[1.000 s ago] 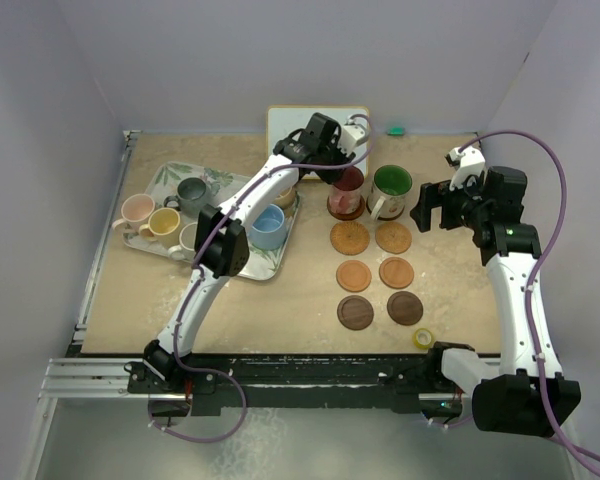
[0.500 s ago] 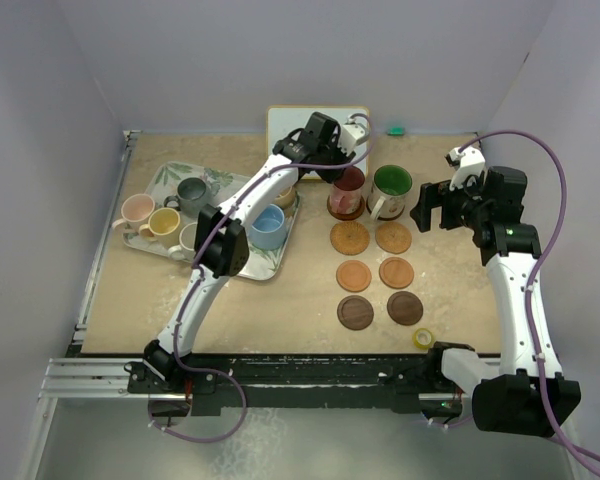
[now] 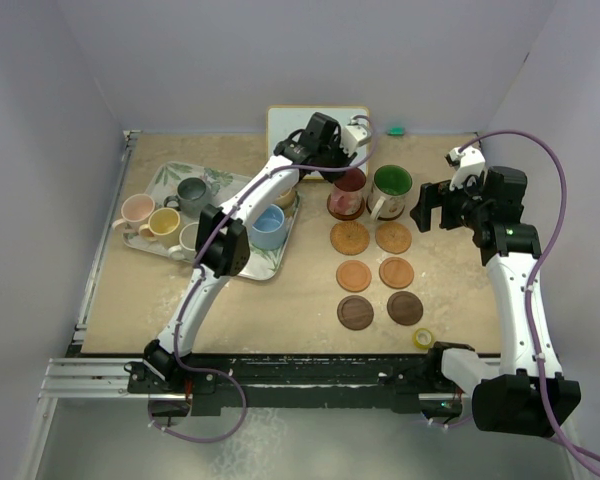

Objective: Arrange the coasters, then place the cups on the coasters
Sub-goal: Place the cup on the coaster, then pick up the cup from the tray.

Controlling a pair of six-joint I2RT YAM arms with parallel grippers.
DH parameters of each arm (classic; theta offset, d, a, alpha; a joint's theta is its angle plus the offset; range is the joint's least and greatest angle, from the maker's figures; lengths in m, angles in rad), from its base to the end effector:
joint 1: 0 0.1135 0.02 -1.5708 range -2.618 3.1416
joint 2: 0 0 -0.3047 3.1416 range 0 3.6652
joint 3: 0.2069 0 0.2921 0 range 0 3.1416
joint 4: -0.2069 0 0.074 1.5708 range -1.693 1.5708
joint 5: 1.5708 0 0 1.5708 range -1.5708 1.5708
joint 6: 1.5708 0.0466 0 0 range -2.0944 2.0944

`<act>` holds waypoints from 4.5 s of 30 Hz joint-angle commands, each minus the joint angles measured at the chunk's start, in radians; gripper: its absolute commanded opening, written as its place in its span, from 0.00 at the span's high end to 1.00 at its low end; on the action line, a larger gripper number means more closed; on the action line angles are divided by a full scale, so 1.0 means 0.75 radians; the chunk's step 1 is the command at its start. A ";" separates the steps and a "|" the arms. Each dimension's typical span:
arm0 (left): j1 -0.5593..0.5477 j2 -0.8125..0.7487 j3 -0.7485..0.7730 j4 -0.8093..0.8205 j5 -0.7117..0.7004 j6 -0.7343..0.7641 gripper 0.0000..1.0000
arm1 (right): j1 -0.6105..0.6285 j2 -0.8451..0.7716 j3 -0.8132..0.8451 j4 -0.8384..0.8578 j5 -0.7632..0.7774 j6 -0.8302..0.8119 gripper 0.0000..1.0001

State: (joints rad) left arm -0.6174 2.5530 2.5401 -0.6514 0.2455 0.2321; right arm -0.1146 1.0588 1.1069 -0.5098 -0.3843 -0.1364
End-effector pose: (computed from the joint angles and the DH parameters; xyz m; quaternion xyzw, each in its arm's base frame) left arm 0.5266 -0.3878 0.2655 0.4166 0.7909 -0.1913 0.4055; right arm 0.2586 -0.0122 0.4006 -0.1096 0.8333 0.0964 0.5331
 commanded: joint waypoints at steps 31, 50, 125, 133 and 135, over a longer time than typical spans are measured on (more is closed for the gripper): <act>-0.001 -0.937 -0.808 0.129 -0.204 0.215 0.33 | -0.007 -0.042 0.009 0.055 -0.031 -0.012 0.00; 0.344 -1.615 -1.729 0.284 -0.161 0.208 0.31 | -0.007 -0.056 0.003 0.067 -0.050 -0.012 0.00; 0.366 -1.407 -1.742 0.029 0.045 0.232 0.53 | -0.007 -0.045 -0.021 0.083 -0.098 -0.025 0.00; 0.399 -1.605 -1.909 0.151 0.135 0.306 0.50 | 0.003 -0.027 0.015 0.060 -0.196 0.000 0.02; 0.414 -1.625 -1.932 0.173 0.139 0.337 0.49 | 0.015 -0.014 0.031 0.054 -0.213 0.010 0.03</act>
State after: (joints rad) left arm -0.3279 1.3846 1.1301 -0.5953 0.3012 0.4198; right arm -0.1139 1.0294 1.0885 -0.4801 -0.4767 -0.1410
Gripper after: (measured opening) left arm 0.501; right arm 0.982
